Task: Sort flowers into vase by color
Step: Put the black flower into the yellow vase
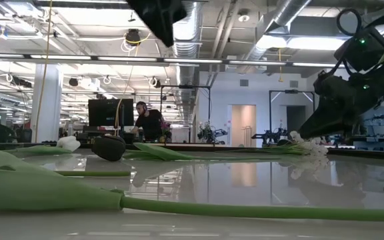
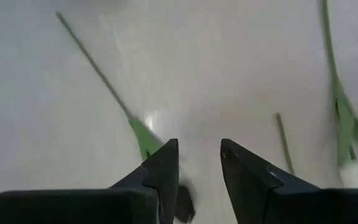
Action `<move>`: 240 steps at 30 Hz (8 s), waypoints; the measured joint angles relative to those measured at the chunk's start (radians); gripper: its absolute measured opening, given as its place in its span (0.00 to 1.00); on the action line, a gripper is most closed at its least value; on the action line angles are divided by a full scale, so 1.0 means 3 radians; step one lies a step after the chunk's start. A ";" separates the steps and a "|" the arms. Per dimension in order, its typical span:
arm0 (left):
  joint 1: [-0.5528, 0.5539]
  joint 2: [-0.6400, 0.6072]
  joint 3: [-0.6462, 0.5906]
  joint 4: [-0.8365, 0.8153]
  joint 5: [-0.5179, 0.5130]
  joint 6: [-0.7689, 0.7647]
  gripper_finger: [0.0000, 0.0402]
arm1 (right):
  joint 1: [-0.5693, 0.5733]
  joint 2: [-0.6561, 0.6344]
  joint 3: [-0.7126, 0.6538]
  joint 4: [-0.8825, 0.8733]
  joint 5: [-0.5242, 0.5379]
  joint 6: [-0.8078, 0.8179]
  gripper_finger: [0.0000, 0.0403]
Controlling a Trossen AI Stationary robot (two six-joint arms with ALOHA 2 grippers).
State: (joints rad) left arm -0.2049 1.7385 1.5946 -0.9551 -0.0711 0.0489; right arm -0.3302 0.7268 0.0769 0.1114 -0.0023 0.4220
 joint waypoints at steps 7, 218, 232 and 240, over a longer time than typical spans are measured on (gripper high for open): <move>0.0016 -0.0960 -0.1849 0.2014 -0.0268 -0.0611 0.26 | 0.0235 0.0011 0.0026 0.0161 -0.0022 -0.0121 0.40; 0.0003 0.2545 0.2517 0.3588 0.0912 0.0115 0.00 | 0.0796 0.2674 0.1562 0.0106 0.0018 -0.0708 0.66; -0.0007 0.2546 0.2515 0.3222 0.0918 0.0317 0.10 | 0.0794 0.2673 0.1563 0.0110 0.0020 -0.0699 0.66; -0.0007 0.2539 0.2534 0.2831 0.0917 0.0538 0.17 | 0.0794 0.2672 0.1565 0.0070 0.0018 -0.0700 0.66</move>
State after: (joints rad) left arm -0.2070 2.5004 2.3547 -0.1059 0.2041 0.2102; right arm -0.0921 1.5284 0.5465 0.1324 0.0032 0.2119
